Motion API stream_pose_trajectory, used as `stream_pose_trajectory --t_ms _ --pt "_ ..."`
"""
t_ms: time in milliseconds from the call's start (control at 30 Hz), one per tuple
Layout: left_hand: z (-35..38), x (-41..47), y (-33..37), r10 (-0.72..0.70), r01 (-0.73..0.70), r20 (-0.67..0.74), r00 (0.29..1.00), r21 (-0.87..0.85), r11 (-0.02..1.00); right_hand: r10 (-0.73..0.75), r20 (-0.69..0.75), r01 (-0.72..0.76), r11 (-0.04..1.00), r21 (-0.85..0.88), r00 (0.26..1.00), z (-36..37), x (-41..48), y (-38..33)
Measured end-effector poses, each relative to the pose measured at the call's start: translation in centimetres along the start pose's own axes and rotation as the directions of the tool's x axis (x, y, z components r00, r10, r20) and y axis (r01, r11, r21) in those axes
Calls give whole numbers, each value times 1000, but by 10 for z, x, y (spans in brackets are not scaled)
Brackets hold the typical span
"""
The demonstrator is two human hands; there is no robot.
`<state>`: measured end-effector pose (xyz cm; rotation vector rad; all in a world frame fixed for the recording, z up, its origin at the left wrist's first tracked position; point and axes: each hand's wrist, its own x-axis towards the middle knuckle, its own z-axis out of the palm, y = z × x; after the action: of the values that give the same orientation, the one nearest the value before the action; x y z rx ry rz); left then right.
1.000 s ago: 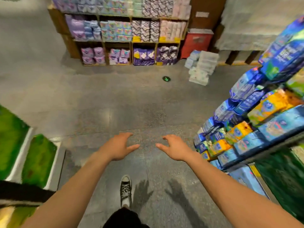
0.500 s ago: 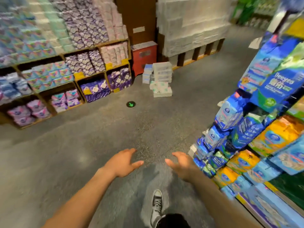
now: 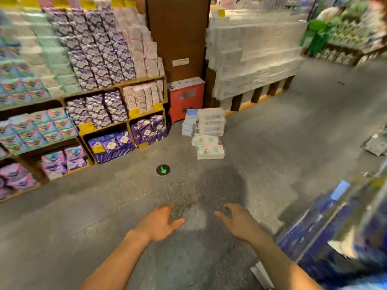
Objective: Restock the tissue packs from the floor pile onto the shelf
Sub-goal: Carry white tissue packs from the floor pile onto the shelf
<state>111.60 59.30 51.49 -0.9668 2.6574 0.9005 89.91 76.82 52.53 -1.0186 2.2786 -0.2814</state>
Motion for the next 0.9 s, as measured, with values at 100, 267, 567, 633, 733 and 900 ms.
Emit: stream_pose_trajectory --t_ms 100,267,567,633,733,900 --pt "-25 85 -19 17 -17 8 1000 -1 1000 -5 -32 5 1000 4 999 -21 78 -15" --pt "-86 247 -49 59 -60 35 998 31 998 71 -38 -70 997 20 997 -58 231 -41" --pt "-242 532 -36 176 -212 189 966 191 958 219 -117 -208 973 99 969 -195 455 -62" --pt "-260 589 -23 195 -244 225 955 216 946 230 -132 -214 969 122 964 -223 501 -57" --pt "-271 682 -5 193 -249 238 952 232 940 256 -101 -242 961 132 961 -258 579 -38" --pt "-257 852 1 84 -126 199 976 211 969 235 -50 -230 969 92 971 -314 746 18"
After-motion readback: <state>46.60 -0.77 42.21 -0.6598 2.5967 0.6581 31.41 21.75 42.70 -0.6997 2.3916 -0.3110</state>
